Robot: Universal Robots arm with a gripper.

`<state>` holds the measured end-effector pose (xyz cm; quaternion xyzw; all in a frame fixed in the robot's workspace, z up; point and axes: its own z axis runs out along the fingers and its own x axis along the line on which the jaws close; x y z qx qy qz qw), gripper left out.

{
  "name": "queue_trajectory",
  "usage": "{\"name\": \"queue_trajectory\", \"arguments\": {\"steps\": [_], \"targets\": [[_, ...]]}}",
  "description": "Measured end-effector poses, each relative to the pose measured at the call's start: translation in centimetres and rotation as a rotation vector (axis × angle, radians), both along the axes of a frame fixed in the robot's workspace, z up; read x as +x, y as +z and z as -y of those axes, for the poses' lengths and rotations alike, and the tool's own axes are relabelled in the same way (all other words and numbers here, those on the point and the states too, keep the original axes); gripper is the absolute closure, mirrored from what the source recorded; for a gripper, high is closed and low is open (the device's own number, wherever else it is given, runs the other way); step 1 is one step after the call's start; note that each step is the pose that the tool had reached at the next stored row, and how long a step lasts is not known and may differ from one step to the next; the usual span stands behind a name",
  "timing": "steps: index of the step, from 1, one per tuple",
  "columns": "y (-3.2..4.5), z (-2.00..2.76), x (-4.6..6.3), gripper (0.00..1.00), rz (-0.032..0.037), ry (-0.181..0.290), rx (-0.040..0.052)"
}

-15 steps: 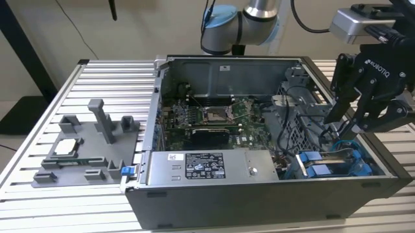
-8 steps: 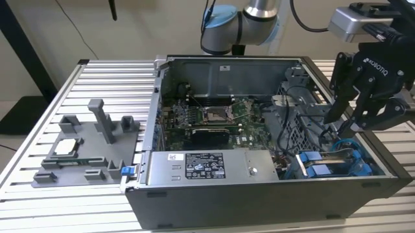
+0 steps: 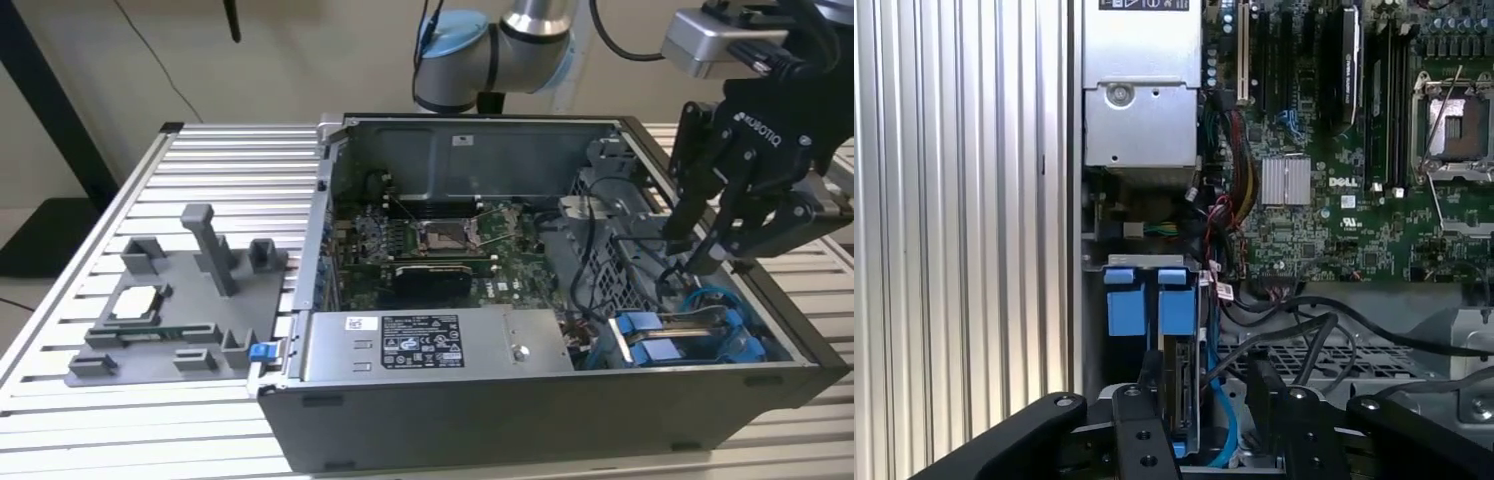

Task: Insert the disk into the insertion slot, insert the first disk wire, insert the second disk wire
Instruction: 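Insert the first disk wire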

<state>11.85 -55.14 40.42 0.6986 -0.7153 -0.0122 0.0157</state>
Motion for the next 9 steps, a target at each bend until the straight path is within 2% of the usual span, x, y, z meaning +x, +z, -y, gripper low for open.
{"name": "queue_trajectory", "arguments": {"steps": [3, 4, 9], "targets": [[-0.04, -0.44, -0.04, 0.00, 0.0015, 0.001, -0.0001], [-0.09, -0.53, -0.05, 0.00, 0.0052, 0.004, -0.0001], [-0.32, -0.73, -0.05, 0.00, 0.0377, 0.021, 0.0016]]}}
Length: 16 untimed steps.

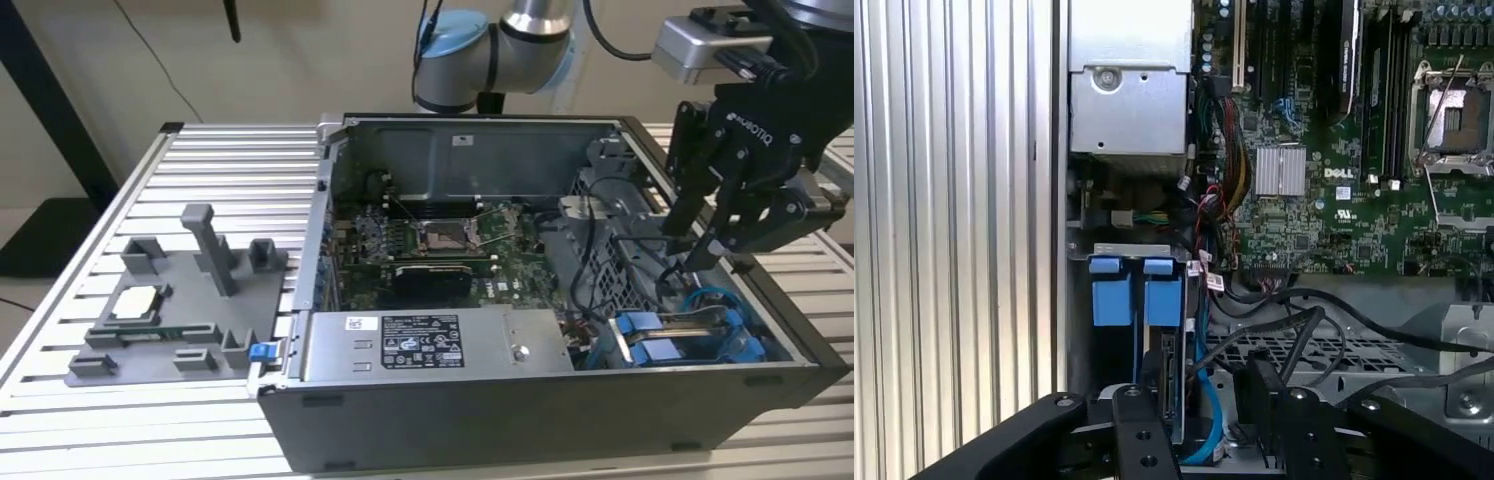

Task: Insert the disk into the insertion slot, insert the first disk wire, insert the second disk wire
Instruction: 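Insert the first disk wire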

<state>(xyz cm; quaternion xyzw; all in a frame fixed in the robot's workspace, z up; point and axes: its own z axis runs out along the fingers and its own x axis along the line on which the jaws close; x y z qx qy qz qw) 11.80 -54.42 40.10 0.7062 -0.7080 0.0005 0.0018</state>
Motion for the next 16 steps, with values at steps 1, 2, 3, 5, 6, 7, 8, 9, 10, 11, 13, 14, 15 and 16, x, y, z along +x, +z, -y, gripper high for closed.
{"name": "queue_trajectory", "arguments": {"steps": [1, 2, 3, 5, 6, 7, 8, 9, 10, 11, 13, 14, 15, 16], "targets": [[-0.04, -0.03, 0.0, 0.00, 0.0073, 0.003, 0.0007], [-0.08, -0.09, 0.0, 0.00, 0.0151, 0.006, 0.0014], [-0.11, -0.17, 0.0, 0.00, 0.0227, 0.010, 0.0019], [-0.19, -0.32, 0.0, 0.00, 0.0377, 0.017, 0.0031], [-0.23, -0.38, 0.0, 0.00, 0.0435, 0.019, 0.0041], [-0.32, -0.43, -0.1, 0.00, 0.0483, 0.020, 0.0054], [-0.47, -0.49, -0.1, 0.00, 0.0516, 0.021, 0.0058], [-0.65, -0.55, -0.2, 0.00, 0.0539, 0.023, 0.0059], [-0.84, -0.62, -0.3, 0.00, 0.0558, 0.025, 0.0061], [-1.00, -0.71, -0.3, 0.00, 0.0570, 0.028, 0.0063], [-1.20, -0.85, -0.4, 0.00, 0.0589, 0.033, 0.0086], [-1.24, -0.87, -0.4, 0.00, 0.0592, 0.035, 0.0110], [-1.24, -0.88, -0.4, 0.00, 0.0594, 0.037, 0.0141], [-1.25, -0.89, -0.4, 1.00, 0.0594, 0.042, 0.0200]]}}
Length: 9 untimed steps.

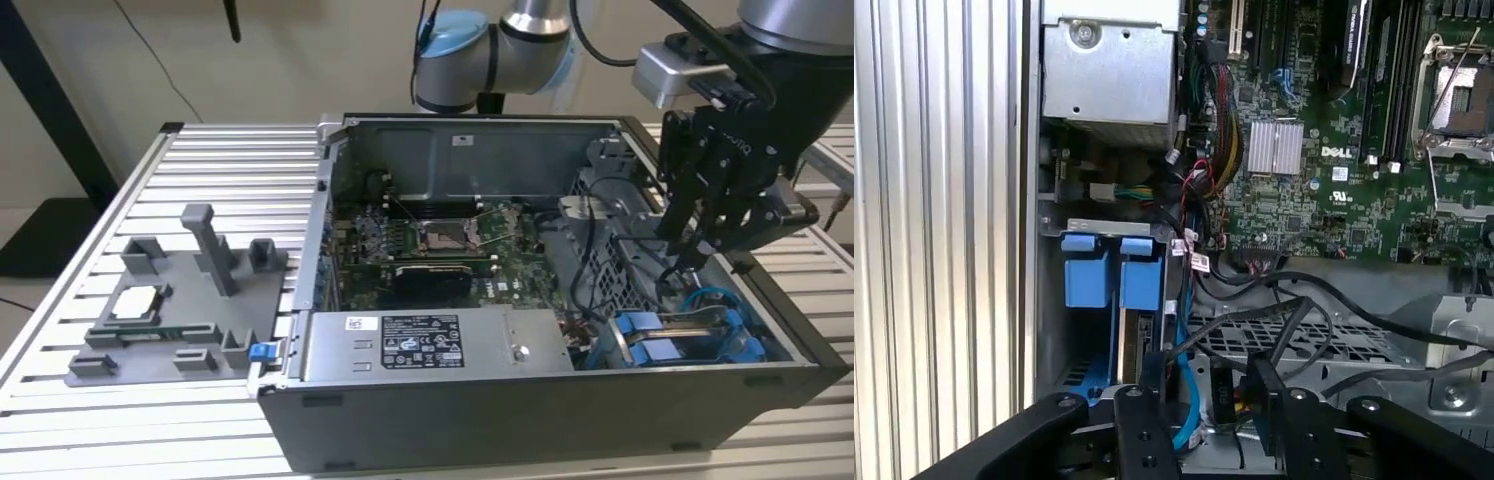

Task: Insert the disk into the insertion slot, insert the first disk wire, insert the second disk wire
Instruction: 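Insert the first disk wire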

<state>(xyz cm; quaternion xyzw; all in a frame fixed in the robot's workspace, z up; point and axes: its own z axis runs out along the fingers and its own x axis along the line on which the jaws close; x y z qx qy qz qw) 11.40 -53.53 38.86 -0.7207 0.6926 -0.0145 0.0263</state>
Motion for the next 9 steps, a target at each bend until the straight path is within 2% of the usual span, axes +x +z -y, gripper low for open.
{"name": "queue_trajectory", "arguments": {"steps": [4, 7, 9], "targets": [[0.05, 0.00, -0.01, 1.00, 0.0003, 0.024, 0.0126], [0.04, 0.00, 0.00, 1.00, 0.0030, 0.036, 0.0220], [0.04, 0.00, 0.00, 1.00, 0.0058, 0.037, 0.0233]]}}
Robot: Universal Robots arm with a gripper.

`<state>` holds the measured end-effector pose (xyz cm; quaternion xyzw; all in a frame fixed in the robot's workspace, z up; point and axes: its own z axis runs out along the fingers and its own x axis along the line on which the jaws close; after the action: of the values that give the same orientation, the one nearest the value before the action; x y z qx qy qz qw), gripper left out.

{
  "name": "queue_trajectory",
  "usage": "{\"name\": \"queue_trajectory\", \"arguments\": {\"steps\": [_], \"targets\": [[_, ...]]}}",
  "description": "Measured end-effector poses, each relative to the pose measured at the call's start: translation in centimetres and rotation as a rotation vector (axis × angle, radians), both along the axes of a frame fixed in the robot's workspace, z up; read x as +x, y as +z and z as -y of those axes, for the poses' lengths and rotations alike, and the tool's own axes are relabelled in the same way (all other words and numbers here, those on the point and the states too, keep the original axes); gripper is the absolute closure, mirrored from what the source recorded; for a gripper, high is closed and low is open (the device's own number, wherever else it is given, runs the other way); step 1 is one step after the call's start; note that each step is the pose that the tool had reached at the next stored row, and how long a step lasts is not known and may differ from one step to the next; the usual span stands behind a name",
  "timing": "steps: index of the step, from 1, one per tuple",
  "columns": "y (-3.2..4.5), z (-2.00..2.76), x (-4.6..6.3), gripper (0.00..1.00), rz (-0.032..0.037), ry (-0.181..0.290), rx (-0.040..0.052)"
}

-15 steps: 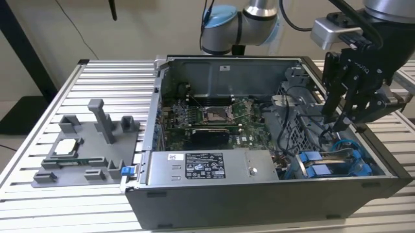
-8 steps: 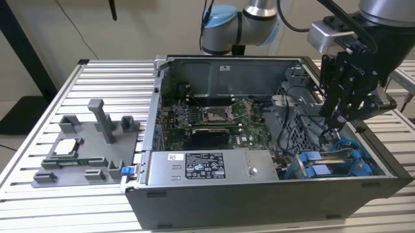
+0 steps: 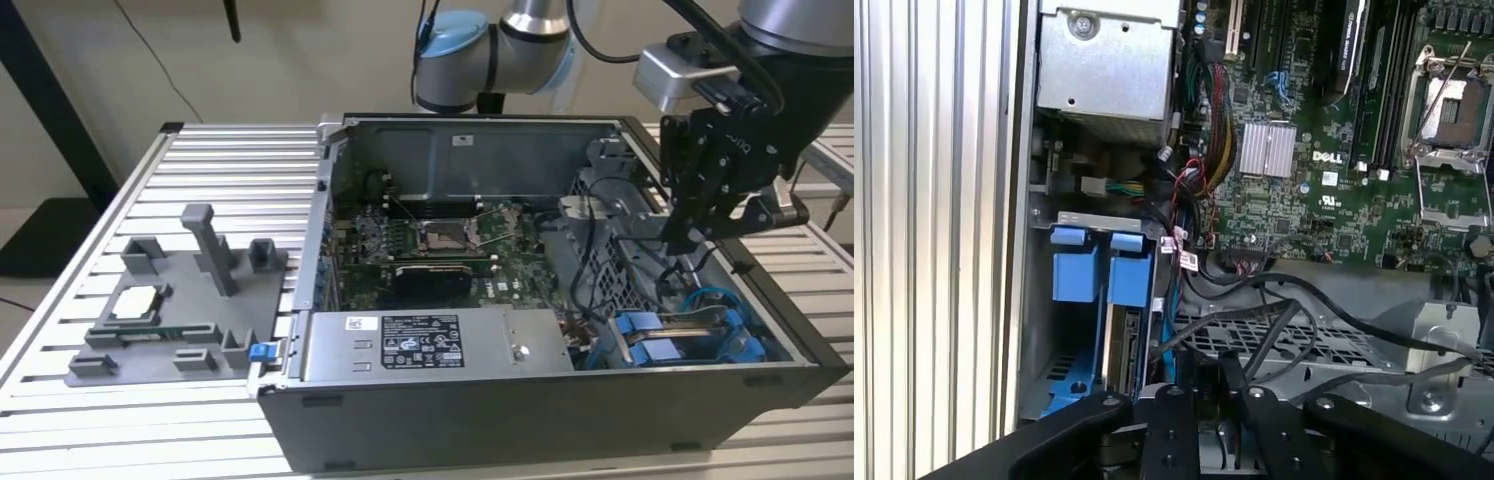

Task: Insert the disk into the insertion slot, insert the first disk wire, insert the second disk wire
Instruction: 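Insert the first disk wire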

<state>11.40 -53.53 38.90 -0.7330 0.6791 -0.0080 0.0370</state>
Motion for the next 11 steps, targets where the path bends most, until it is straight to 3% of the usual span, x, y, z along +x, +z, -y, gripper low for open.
{"name": "queue_trajectory", "arguments": {"steps": [11], "targets": [[0.00, 0.00, 0.00, 1.00, 0.0002, 0.000, -0.0002]]}}
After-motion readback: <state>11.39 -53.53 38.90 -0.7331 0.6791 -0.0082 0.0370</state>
